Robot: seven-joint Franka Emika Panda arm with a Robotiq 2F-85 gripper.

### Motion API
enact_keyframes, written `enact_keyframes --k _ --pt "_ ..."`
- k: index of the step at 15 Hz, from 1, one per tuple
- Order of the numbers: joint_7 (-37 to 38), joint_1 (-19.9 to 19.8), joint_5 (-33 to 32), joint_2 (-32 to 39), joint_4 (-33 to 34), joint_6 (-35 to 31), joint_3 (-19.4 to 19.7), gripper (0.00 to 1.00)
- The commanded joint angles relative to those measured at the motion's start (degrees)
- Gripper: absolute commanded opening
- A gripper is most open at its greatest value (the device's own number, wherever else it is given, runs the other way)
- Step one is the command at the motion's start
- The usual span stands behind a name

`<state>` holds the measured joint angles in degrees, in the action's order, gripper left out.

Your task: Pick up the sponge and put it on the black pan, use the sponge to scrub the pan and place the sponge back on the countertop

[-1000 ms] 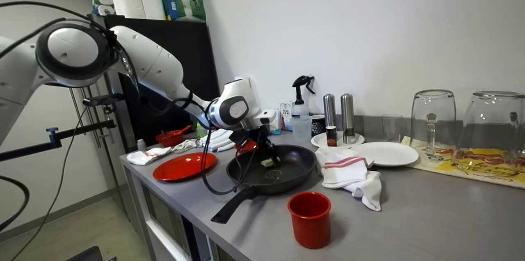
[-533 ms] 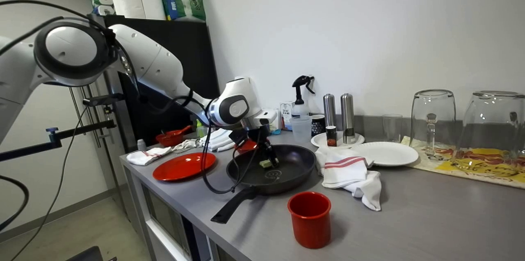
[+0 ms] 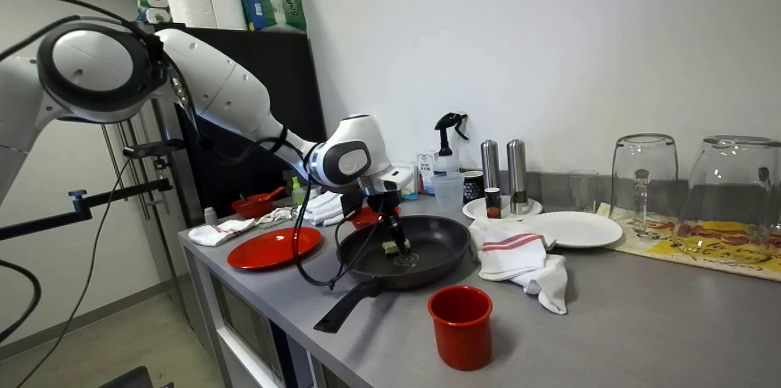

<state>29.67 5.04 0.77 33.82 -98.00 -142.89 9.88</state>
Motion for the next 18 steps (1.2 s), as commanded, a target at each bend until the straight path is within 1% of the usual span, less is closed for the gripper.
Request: enact_keyframes --k 1,7,9,12,18 --pt "4.2 -0.3 0.9 -1.3 -5.1 -3.8 1.3 0.28" --pt "10.1 -1.3 -0.3 -1.3 -7.1 -6.8 5.4 0.28" --pt "11.3 -1.9 0.1 -1.5 -7.3 -6.5 5.8 0.28" --pt "11.7 -2.9 1.6 -1.9 -7.4 -5.9 4.3 0.28" --pt "9.5 -2.7 2.9 -2.7 -7.4 -6.4 0.4 0.28"
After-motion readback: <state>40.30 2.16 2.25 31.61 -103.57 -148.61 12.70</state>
